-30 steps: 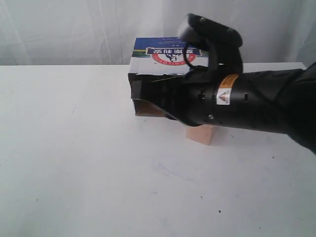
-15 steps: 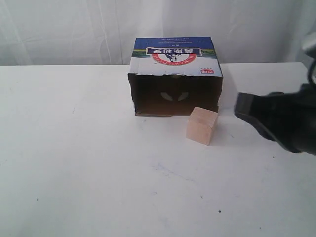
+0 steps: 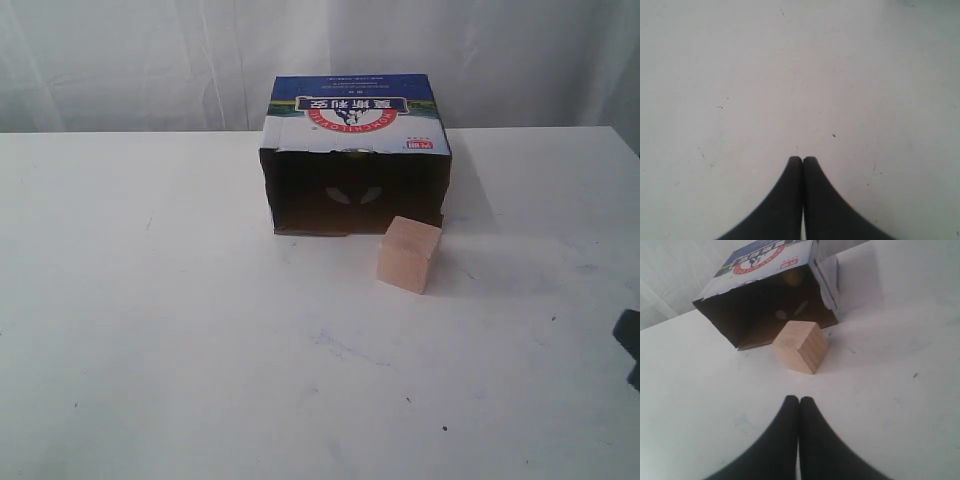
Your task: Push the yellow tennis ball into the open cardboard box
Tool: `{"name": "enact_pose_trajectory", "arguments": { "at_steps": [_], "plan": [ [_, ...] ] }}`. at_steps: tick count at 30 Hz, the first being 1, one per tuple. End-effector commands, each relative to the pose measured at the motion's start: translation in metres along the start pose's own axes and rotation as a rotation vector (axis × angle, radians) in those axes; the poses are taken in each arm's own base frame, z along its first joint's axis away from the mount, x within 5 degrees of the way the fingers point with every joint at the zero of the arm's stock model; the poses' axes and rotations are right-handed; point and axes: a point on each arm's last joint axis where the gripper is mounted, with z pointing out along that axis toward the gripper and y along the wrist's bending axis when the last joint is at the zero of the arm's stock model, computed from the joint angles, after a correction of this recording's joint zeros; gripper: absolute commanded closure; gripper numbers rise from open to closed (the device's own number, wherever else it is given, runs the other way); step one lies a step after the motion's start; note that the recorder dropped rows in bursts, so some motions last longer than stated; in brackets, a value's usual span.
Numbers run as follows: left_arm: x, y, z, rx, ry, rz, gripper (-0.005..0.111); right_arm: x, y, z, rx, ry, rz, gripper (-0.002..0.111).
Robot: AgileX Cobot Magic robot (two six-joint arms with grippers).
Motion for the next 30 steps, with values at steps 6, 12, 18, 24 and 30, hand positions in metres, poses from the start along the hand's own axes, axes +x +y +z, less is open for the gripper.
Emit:
{"name": "enact_pose_trajectory", "arguments": {
  "at_steps": [6, 12, 18, 24, 30],
  "plan": [
    [0.003, 0.000, 0.000, 0.004, 0.016, 0.006, 0.107, 0.031, -0.025, -0.011, 0.044, -0.086, -0.047, 0.108],
    [0.003, 0.000, 0.000, 0.004, 0.016, 0.006, 0.107, 0.038, -0.028, -0.015, 0.019, -0.134, -0.047, 0.108],
    [0.003, 0.000, 0.000, 0.004, 0.016, 0.006, 0.107, 0.042, -0.031, -0.021, 0.028, -0.135, -0.064, 0.108],
    [0.003, 0.000, 0.000, 0.004, 0.016, 0.006, 0.107, 0.042, -0.031, -0.021, 0.027, -0.137, -0.064, 0.108],
    [0.003, 0.000, 0.000, 0.004, 0.016, 0.006, 0.107, 0.042, -0.031, -0.021, 0.037, -0.134, -0.185, 0.108]
  ]
}}
